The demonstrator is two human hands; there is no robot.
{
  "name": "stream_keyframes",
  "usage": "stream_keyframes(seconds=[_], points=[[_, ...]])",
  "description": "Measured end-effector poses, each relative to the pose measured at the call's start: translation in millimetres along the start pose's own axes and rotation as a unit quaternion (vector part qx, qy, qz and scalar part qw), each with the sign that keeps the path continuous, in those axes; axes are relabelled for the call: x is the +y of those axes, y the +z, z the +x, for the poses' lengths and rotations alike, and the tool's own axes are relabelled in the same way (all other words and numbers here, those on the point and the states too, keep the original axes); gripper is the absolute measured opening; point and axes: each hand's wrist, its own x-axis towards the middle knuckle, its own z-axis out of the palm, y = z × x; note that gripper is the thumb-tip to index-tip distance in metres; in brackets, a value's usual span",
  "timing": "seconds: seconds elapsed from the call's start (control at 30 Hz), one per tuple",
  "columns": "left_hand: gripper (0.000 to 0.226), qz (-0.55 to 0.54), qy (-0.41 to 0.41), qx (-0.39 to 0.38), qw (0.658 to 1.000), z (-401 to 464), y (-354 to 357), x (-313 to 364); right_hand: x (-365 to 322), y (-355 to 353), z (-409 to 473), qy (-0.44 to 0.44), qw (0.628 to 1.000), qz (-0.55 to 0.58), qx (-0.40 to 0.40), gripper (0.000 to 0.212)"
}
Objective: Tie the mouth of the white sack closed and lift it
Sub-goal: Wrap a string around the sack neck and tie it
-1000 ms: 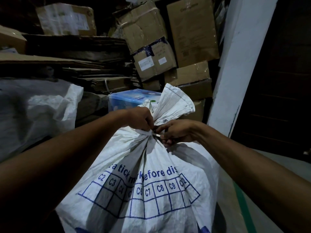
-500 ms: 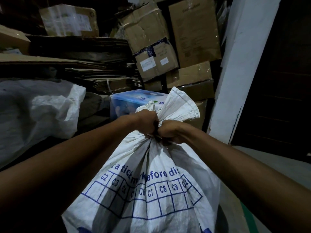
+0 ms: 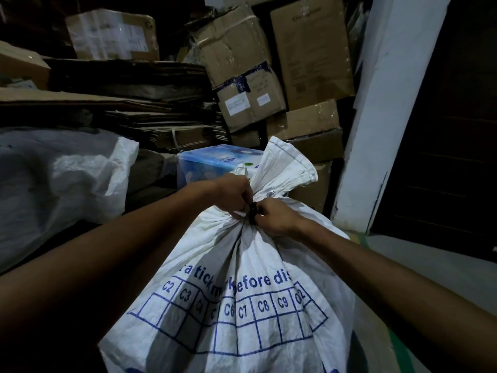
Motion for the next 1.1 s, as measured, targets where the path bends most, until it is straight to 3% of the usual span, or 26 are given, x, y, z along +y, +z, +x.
stream_keyframes(seconds=[0.13,0.3,0.4,0.53,0.73,0.9,1.0,1.1], points=[[0.019,-0.026,-0.009,-0.008,1.000,-1.2,-3.7,-4.8,2.8,7.4,-2.6,-0.010,0.998,0.036,0.057,0.025],[0.018,-0.039,-0.010,-0.002,0.999,-3.9,-5.8,-12.5,0.6,15.0,1.1,-0.008,0.993,0.031,0.111,0.024],[0.019,-0.035,-0.011,-0.004,0.999,-3.2,-5.9,-16.8,0.0,17.5,4.2,0.018,0.991,0.012,0.135,0.041],[0.019,-0.015,-0.006,-0.007,1.000,-1.3,-7.0,-17.4,3.4,20.7,7.8,0.029,0.987,0.003,0.158,0.037],[0.023,-0.036,0.008,-0.002,0.999,-2.1,-5.8,-23.6,5.4,5.5,2.0,0.015,0.993,0.109,0.044,0.042],[0.029,-0.134,0.006,0.012,0.991,-5.3,-2.2,-38.7,14.1,-6.9,4.9,0.003,0.947,0.322,-0.025,0.033],[0.026,-0.185,0.027,0.015,0.982,-6.2,1.6,-51.3,20.0,-9.9,7.2,-0.041,0.949,0.312,-0.026,0.026],[0.018,-0.255,0.065,-0.002,0.965,-10.3,7.4,-63.7,28.3,-8.4,14.7,-0.022,0.949,0.314,-0.029,0.023]])
